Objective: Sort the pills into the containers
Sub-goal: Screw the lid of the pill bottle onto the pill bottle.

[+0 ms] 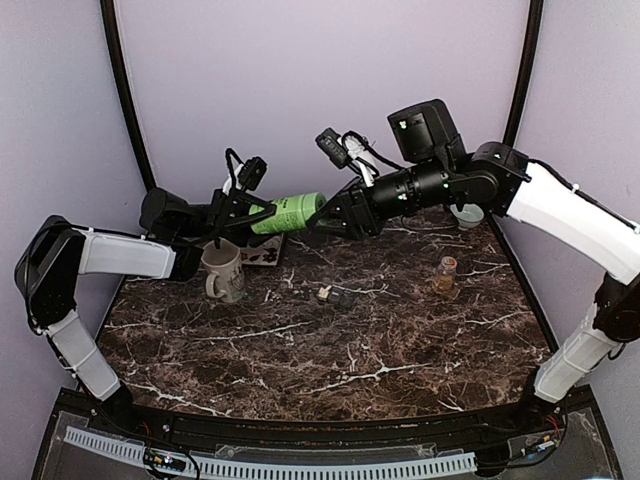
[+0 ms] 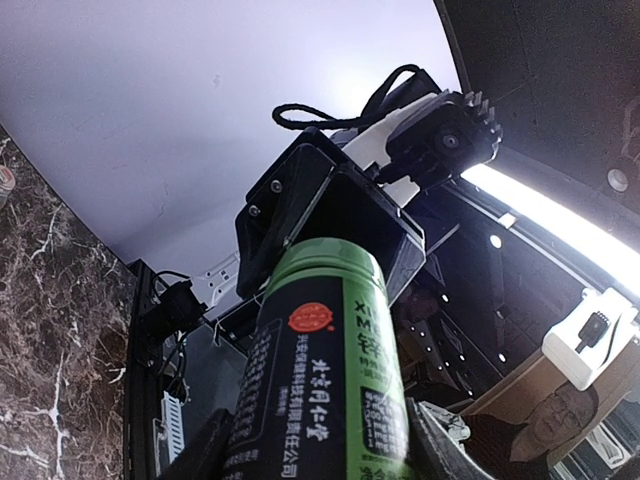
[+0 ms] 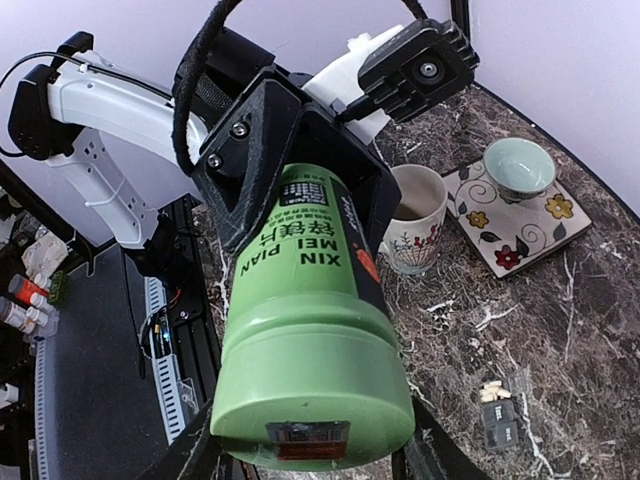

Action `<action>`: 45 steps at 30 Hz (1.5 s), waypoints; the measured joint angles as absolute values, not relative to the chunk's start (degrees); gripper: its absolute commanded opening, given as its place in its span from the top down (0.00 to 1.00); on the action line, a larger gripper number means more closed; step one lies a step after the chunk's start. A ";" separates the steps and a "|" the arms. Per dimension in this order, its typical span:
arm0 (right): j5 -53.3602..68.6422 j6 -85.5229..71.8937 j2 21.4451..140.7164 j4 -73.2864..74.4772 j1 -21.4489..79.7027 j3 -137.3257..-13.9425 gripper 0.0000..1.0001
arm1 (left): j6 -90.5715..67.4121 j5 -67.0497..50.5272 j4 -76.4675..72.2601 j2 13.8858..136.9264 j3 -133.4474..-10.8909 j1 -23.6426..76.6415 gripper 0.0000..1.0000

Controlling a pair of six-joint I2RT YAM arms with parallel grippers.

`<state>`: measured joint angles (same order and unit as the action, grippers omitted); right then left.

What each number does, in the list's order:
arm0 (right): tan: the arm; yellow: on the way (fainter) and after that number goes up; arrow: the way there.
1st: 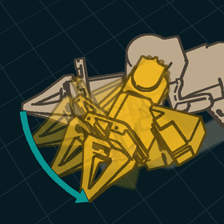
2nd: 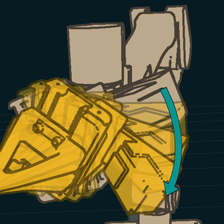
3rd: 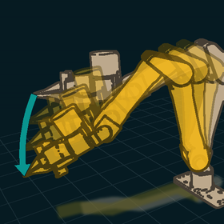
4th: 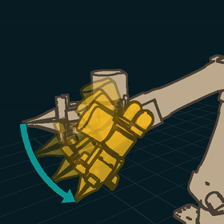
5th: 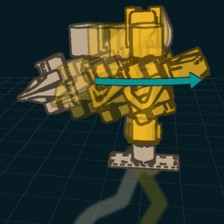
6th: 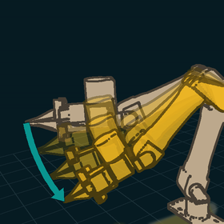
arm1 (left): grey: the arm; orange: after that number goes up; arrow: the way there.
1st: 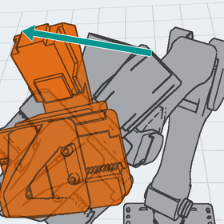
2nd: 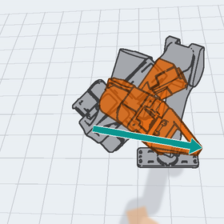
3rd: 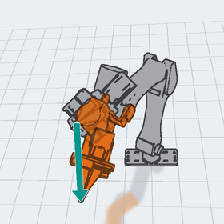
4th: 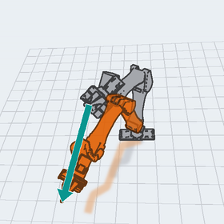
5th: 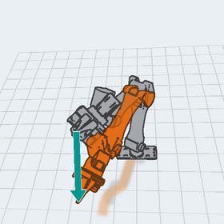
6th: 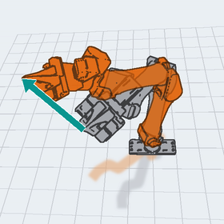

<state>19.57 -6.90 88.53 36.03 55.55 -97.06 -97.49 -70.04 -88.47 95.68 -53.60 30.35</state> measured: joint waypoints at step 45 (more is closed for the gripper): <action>36.77 -72.62 92.16 6.09 47.94 -88.09 0.20 | -29.85 -47.59 -23.51 70.94 -55.33 33.74 1.00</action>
